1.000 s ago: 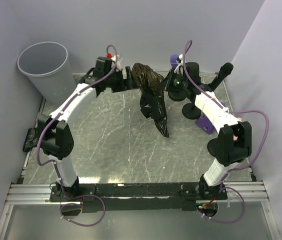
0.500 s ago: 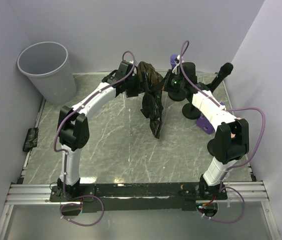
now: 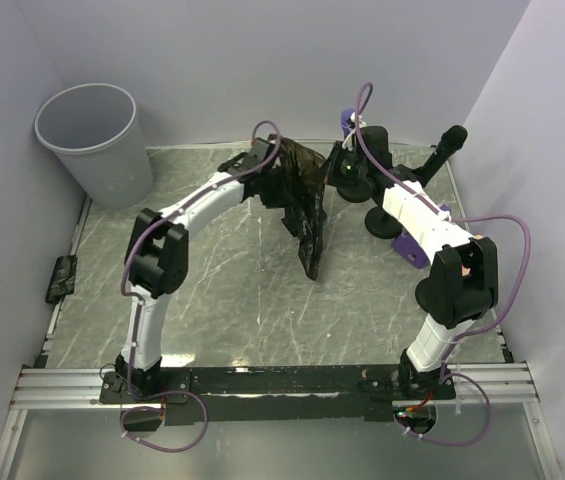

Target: Put the trash bags into the trash bin

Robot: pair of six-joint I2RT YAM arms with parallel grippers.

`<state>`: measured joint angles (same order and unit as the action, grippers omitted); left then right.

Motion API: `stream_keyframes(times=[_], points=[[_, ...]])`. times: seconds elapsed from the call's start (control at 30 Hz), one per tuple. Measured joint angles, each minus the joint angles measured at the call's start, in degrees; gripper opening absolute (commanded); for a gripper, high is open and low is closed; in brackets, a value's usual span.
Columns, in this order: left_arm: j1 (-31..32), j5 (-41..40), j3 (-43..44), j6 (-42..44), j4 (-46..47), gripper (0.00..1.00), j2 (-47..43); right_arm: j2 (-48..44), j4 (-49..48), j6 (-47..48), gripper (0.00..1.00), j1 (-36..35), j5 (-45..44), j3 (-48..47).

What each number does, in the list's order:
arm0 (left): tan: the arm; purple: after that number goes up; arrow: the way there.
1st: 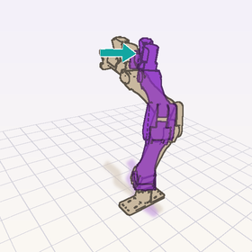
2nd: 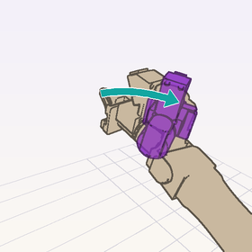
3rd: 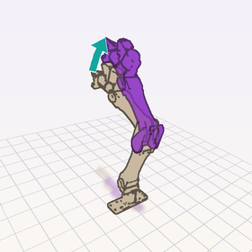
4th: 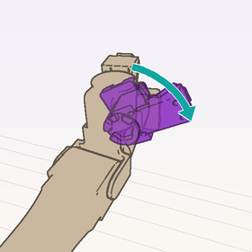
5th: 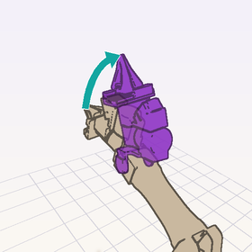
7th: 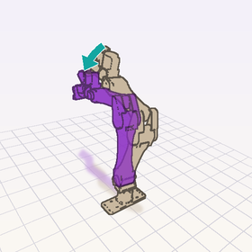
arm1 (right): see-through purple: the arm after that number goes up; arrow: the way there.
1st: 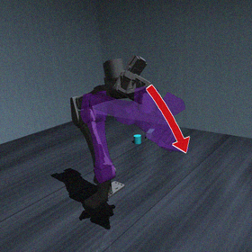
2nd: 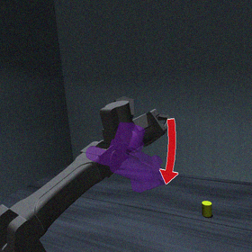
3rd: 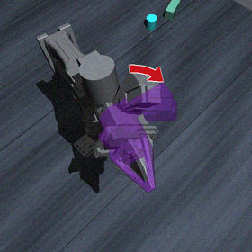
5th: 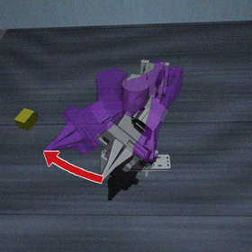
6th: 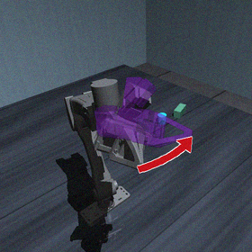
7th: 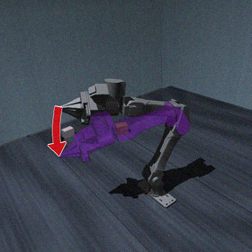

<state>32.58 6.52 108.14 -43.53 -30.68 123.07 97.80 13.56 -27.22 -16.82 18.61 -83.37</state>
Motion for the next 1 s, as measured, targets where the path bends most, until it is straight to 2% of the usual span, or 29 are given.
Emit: stream_keyframes(times=[0.07, 0.13, 0.33, 0.37, 0.4, 0.43, 0.5, 0.67, 0.87, 1.0], points=[[-2.14, 0.48, -3.15, 0.92, -0.04, 0.13, -2.10, -0.07, 0.79, 1.97, 0.00, 0.24, -0.85, 0.02], [-5.46, 2.05, -6.36, 2.56, 0.04, 0.01, -4.68, -0.28, 1.81, 4.55, 0.00, 0.70, -1.53, 0.15], [-16.94, 8.33, -14.10, 10.97, 0.94, 0.01, -14.82, -1.77, 4.61, 12.76, 0.00, 2.97, -3.98, 0.35], [-17.70, 9.29, -15.10, 11.72, 1.11, 0.13, -16.33, -2.01, 4.68, 13.57, 0.00, 3.21, -4.02, 0.35], [-18.23, 11.06, -16.65, 12.63, 2.10, 0.36, -18.23, -2.14, 4.68, 14.03, 0.00, 3.32, -4.00, 0.35], [-18.32, 13.22, -18.10, 12.85, 3.39, 0.55, -19.71, -2.25, 4.66, 14.45, 0.00, 3.37, -3.82, 0.35], [-17.46, 17.35, -20.22, 13.44, 6.32, 0.68, -21.62, -2.34, 4.59, 14.73, 0.00, 3.34, -3.23, 0.35], [-11.58, 20.22, -18.93, 12.15, 13.05, 0.80, -18.40, -2.34, 4.59, 14.45, 0.00, 3.30, -1.92, 0.24], [-4.42, 19.02, -11.72, 7.91, 14.95, 0.80, -6.93, -2.32, 4.50, 13.11, 0.00, 3.30, -1.40, 0.13], [-2.19, 17.92, -10.60, 4.96, 14.80, 0.79, -3.26, -2.32, 4.28, 12.07, 0.00, 3.30, -1.18, 0.17]])
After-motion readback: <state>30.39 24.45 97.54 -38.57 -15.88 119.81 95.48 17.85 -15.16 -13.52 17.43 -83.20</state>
